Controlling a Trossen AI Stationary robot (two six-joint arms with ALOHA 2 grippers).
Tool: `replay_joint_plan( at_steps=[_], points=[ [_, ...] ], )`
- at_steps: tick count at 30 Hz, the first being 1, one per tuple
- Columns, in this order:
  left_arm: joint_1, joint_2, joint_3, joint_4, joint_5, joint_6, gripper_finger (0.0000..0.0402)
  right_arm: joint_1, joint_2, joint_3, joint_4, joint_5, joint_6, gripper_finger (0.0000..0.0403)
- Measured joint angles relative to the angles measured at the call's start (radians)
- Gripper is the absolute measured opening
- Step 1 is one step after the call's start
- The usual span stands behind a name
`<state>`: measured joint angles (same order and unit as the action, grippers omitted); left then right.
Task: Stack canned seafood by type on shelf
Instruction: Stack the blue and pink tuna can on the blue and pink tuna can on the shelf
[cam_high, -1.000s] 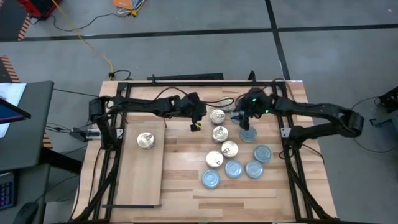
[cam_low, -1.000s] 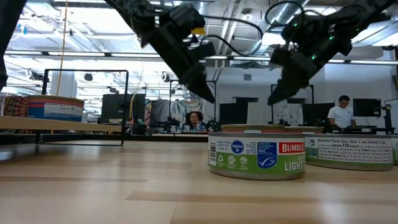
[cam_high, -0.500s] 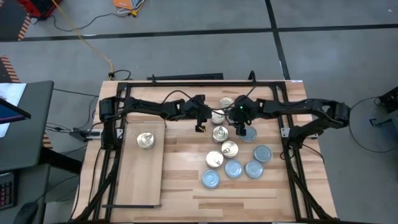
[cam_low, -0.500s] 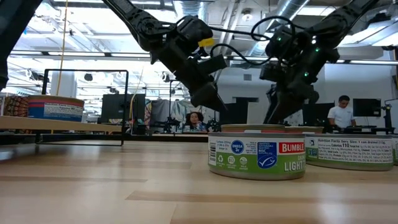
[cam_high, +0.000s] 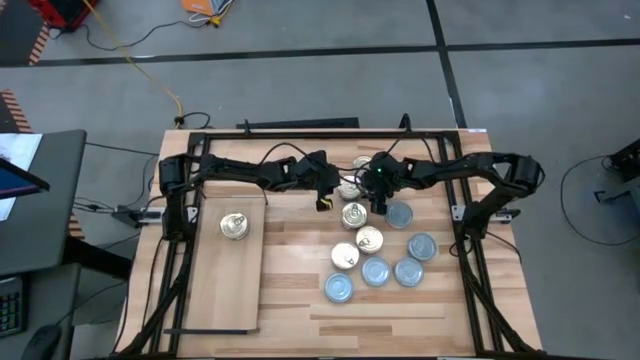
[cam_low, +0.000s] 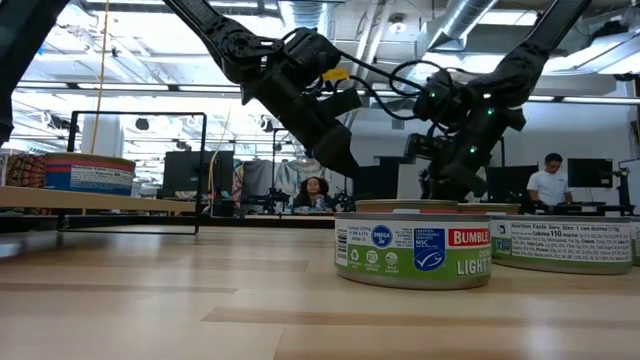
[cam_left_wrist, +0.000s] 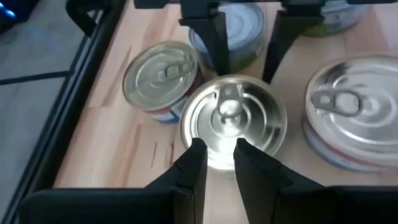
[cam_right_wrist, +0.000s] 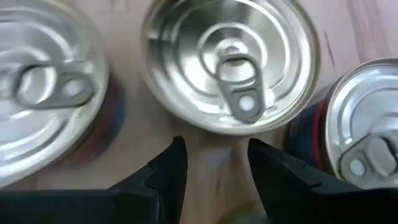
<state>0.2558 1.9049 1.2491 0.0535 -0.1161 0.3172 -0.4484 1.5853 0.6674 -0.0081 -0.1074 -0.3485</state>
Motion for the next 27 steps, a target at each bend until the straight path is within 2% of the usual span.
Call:
replay_joint_plan(
  at_steps=[9,19,27],
  points=[
    [-0.003,0.074,0.002,-0.031,-0.076,0.032,0.0073,0.018,0.041,-0.002,0.118,-0.05,-0.018,0.0205],
    [-0.024,0.072,0.005,-0.146,-0.102,0.037,0.0073,0.027,0.035,-0.003,0.202,-0.051,-0.026,0.0205],
    [-0.05,0.062,0.003,-0.229,-0.19,0.028,0.0073,0.03,0.034,-0.002,0.302,-0.077,-0.014,0.0205]
  ],
)
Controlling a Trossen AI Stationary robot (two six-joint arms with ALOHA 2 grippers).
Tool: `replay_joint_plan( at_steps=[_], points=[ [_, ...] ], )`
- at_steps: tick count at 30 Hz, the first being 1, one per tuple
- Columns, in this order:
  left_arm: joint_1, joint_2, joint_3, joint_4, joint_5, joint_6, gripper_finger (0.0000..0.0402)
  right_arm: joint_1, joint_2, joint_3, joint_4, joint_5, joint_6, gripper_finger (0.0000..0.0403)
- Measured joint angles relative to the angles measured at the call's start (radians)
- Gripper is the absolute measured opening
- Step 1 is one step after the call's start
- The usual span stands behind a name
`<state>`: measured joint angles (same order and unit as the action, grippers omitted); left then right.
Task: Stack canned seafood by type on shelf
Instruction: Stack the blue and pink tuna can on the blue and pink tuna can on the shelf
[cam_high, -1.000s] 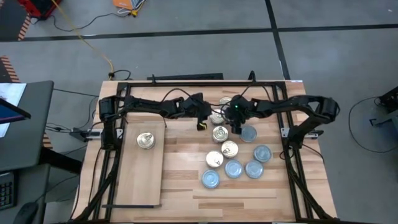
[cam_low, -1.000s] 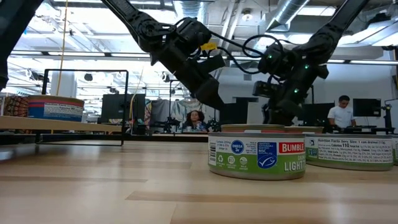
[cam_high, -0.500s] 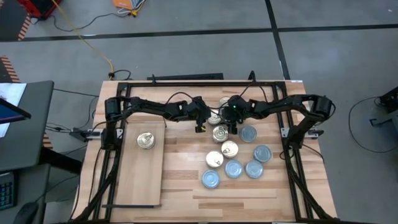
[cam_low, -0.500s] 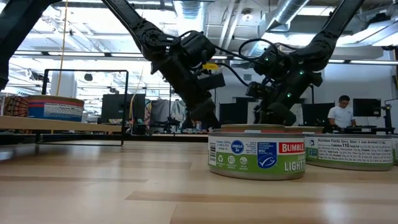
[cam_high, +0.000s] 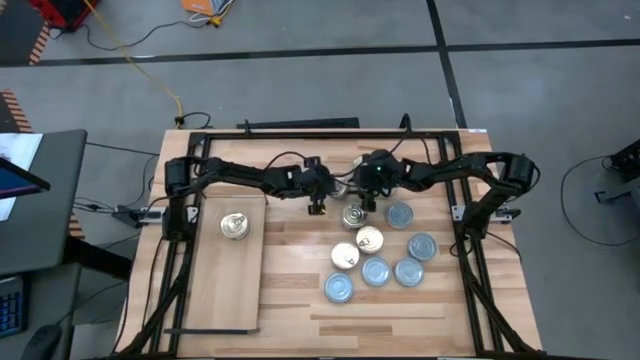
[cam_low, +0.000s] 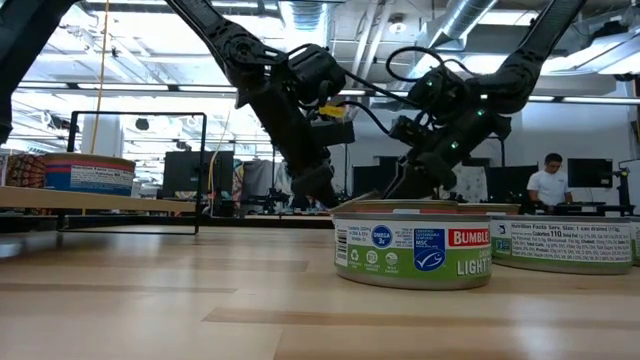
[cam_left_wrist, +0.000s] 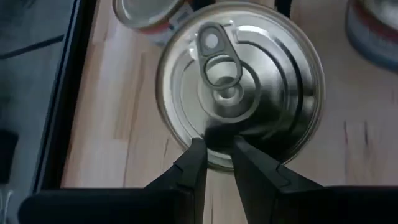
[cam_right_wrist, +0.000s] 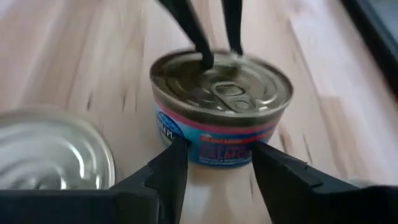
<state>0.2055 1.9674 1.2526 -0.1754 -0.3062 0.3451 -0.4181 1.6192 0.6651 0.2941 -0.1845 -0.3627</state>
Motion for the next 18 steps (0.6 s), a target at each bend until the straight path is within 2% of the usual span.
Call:
replay_joint_plan(
  at_steps=[10,18],
  points=[
    [-0.006,-0.071,-0.007,-0.152,0.022,-0.072,0.0073,0.051,0.0,0.002,0.098,-0.03,0.021,0.0205],
    [-0.024,-0.13,-0.005,-0.278,0.017,-0.116,0.0073,0.059,0.0,0.033,0.065,-0.031,0.045,0.0205]
  ],
)
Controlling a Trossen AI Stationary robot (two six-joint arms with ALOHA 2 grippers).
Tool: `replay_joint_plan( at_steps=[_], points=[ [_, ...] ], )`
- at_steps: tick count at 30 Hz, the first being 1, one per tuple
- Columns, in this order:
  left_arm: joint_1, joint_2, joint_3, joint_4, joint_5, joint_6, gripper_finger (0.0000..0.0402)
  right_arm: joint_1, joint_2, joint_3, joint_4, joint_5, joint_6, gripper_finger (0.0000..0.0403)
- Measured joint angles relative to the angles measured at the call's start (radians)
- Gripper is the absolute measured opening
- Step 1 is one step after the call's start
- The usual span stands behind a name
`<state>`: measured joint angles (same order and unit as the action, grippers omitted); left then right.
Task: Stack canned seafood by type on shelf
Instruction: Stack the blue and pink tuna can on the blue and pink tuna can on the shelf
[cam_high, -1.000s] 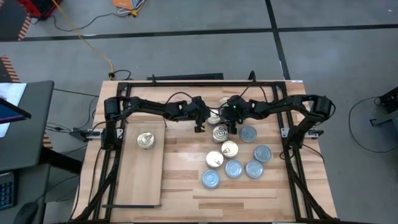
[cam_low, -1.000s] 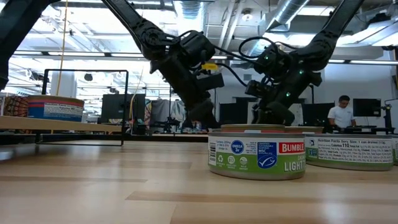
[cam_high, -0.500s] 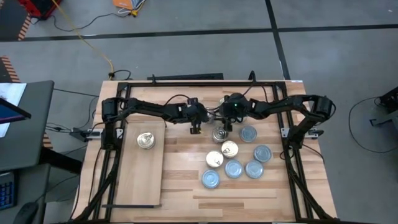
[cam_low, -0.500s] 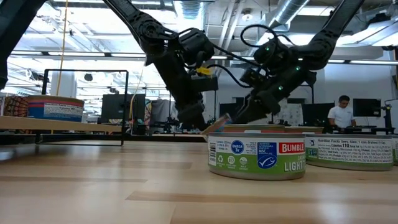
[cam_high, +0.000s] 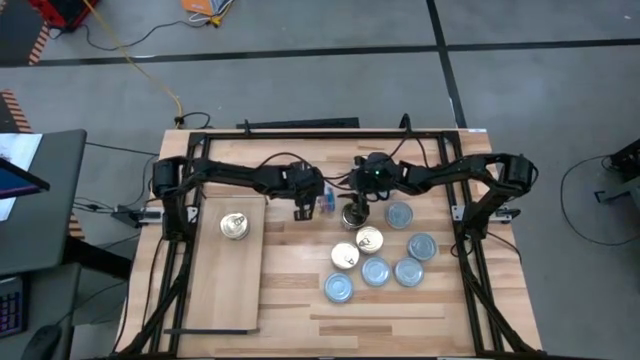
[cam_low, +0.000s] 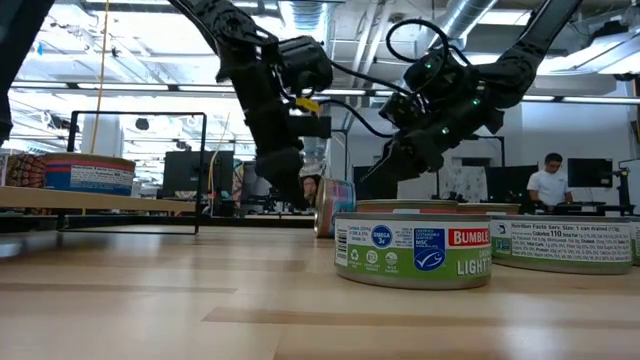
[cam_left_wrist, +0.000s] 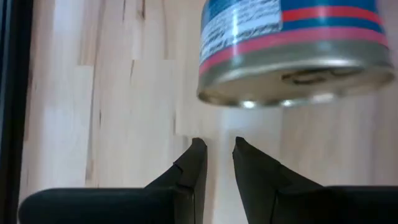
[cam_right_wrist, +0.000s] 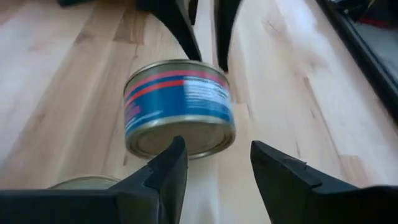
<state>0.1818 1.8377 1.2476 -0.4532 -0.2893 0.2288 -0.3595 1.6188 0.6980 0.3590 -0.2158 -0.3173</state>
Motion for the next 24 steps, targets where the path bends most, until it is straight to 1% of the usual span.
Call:
replay_joint_plan(
  at_steps=[4,6,8,11,16,20,21,24],
  points=[
    [-0.031,-0.036,0.0,-0.063,0.003,-0.074,0.0073,0.003,0.0,0.043,-0.113,-0.045,0.053,0.0205],
    [-0.053,-0.052,0.0,-0.078,0.023,-0.121,0.0076,0.012,0.0,0.064,-0.17,-0.045,0.066,0.0205],
    [-0.083,-0.064,0.0,-0.08,0.022,-0.149,0.0086,0.022,-0.005,0.082,-0.233,-0.045,0.066,0.0205],
    [-0.135,-0.077,0.0,-0.092,0.008,-0.138,0.0117,0.043,-0.026,0.093,-0.299,-0.045,0.066,0.0205],
    [-0.217,-0.096,0.001,-0.091,-0.086,-0.124,0.0188,0.083,-0.087,0.093,-0.386,-0.048,0.081,0.0205],
    [-0.25,-0.1,0.001,-0.071,-0.088,-0.115,0.0234,0.111,-0.091,0.093,-0.399,-0.044,0.136,0.0212],
    [-0.255,-0.1,0.002,-0.068,-0.098,-0.102,0.0241,0.122,-0.081,0.093,-0.388,-0.023,0.148,0.0214],
    [-0.266,-0.1,0.002,-0.071,-0.166,-0.045,0.025,0.157,-0.047,0.093,-0.33,0.131,0.168,0.0218]
  ],
)
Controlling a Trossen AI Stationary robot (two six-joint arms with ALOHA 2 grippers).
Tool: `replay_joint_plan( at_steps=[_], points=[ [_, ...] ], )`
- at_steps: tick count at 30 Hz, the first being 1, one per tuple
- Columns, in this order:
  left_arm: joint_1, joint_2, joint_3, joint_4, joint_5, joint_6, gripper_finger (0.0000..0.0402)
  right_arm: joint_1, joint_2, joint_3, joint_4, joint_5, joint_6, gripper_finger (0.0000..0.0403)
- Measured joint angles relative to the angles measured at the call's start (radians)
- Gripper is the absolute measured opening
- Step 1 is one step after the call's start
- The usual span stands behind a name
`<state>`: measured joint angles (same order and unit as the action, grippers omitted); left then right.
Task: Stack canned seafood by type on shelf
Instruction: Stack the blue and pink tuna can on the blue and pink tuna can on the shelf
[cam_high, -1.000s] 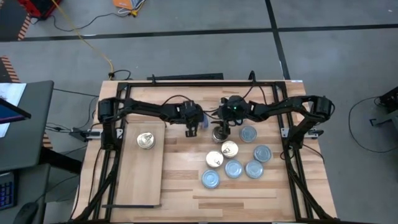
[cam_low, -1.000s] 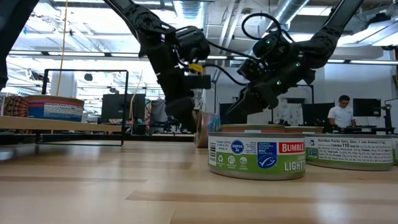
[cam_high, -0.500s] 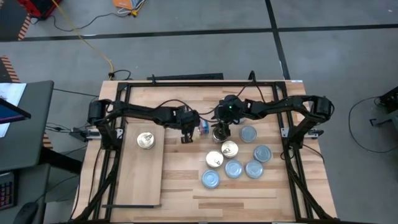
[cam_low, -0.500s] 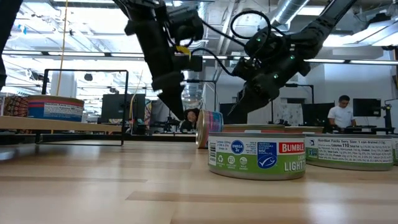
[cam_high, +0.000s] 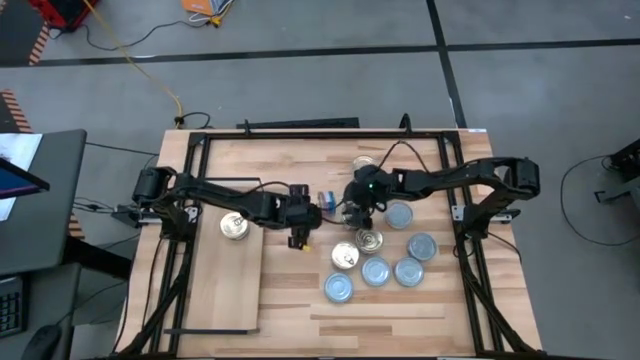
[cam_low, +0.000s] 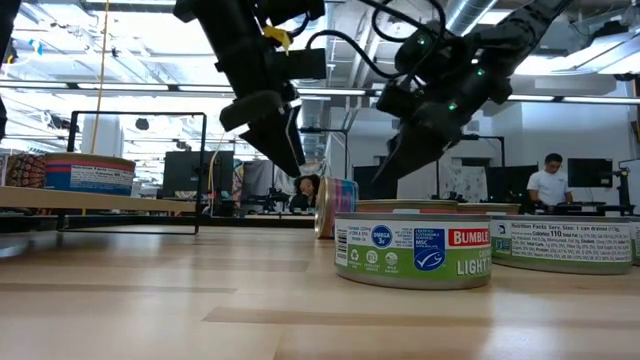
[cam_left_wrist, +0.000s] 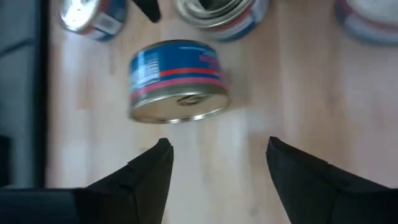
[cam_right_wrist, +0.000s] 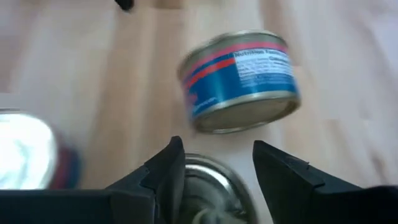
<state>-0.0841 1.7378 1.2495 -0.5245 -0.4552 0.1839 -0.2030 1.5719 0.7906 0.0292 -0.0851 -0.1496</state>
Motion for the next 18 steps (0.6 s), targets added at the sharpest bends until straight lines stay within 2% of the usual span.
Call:
replay_joint_plan(
  at_steps=[3,7,11,15,18],
  points=[
    [-0.002,0.0,0.0,-0.004,-0.092,0.066,0.0251,0.016,0.02,0.0,0.039,0.081,-0.007,0.0218],
    [0.004,0.0,0.0,0.014,-0.204,0.111,0.0251,-0.003,0.015,0.0,0.041,0.088,-0.007,0.0215],
    [0.028,0.0,0.0,0.048,-0.212,0.216,0.0251,-0.034,0.017,0.0,0.049,0.093,0.004,0.0211],
    [0.055,0.0,0.0,0.077,-0.208,0.383,0.0251,-0.058,0.04,0.0,0.126,0.162,0.046,0.0206],
    [0.069,0.0,0.0,0.087,-0.207,0.344,0.0251,-0.072,0.067,0.0,0.148,0.166,0.045,0.0202]
  ],
)
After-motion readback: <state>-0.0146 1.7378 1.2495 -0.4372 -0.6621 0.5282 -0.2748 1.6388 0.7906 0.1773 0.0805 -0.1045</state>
